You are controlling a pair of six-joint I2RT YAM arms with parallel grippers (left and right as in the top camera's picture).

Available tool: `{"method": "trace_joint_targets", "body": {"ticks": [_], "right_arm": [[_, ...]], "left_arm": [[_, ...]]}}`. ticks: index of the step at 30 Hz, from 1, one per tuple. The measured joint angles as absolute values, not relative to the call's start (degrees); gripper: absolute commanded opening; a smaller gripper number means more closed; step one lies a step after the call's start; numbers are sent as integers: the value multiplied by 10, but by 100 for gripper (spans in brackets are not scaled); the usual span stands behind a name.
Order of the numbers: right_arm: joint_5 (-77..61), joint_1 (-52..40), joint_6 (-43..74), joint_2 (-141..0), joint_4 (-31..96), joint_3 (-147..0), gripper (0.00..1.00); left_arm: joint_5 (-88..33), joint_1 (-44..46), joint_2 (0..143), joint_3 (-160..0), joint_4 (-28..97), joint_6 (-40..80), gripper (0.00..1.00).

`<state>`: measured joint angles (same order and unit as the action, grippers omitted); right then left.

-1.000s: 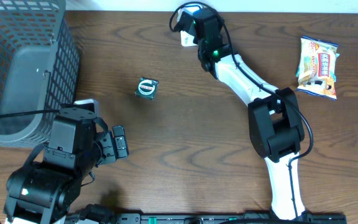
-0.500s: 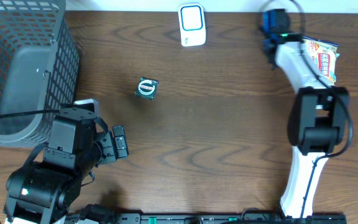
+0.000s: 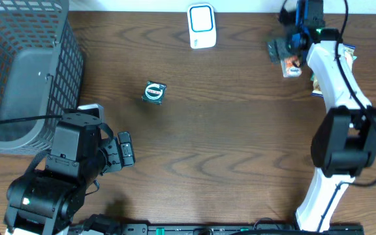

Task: Scan the item barcode
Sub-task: 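Carry the orange box right and set it beside the wet-wipe pack, then move the right gripper left over the green Zam-Buk tin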

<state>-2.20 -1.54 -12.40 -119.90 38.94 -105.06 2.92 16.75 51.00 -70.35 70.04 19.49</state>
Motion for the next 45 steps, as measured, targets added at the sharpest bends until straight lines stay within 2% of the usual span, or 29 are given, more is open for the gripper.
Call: {"method": "trace_joint_targets", "body": {"ticks": [5,8,9,10,11,13,20,30,33,35,38,45], "right_arm": [[-185,-71,-30,-1160,338,-1053,99],[-233,-123,15,-1169,337,-1053,88],[-240,-138,23,-1175,334,-1053,88],[-244,-151,29,-1181,328,-1053,89],[-248,-167,34,-1190,318,-1053,99],[-255,-209,60,-1217,298,-1053,99],[-191,-322,182,-1299,247,-1053,92],[29,-439,286,-1328,253,-1053,91],[63,-452,301,-1337,252,-1053,89],[87,-459,310,-1349,256,-1053,84],[104,-461,323,-1360,272,-1053,65],[153,-459,329,-1360,359,-1055,69]], "left_arm": [[29,168,510,-703,700,195,98],[29,168,510,-703,700,195,98],[29,168,510,-703,701,195,97],[29,168,510,-703,700,195,98],[29,168,510,-703,700,195,98],[29,168,510,-703,700,195,98],[29,168,510,-703,700,195,97],[29,168,510,-703,700,195,97],[29,168,510,-703,700,195,98],[29,168,510,-703,700,195,98],[29,168,510,-703,700,195,97],[29,168,510,-703,700,195,97]]}}
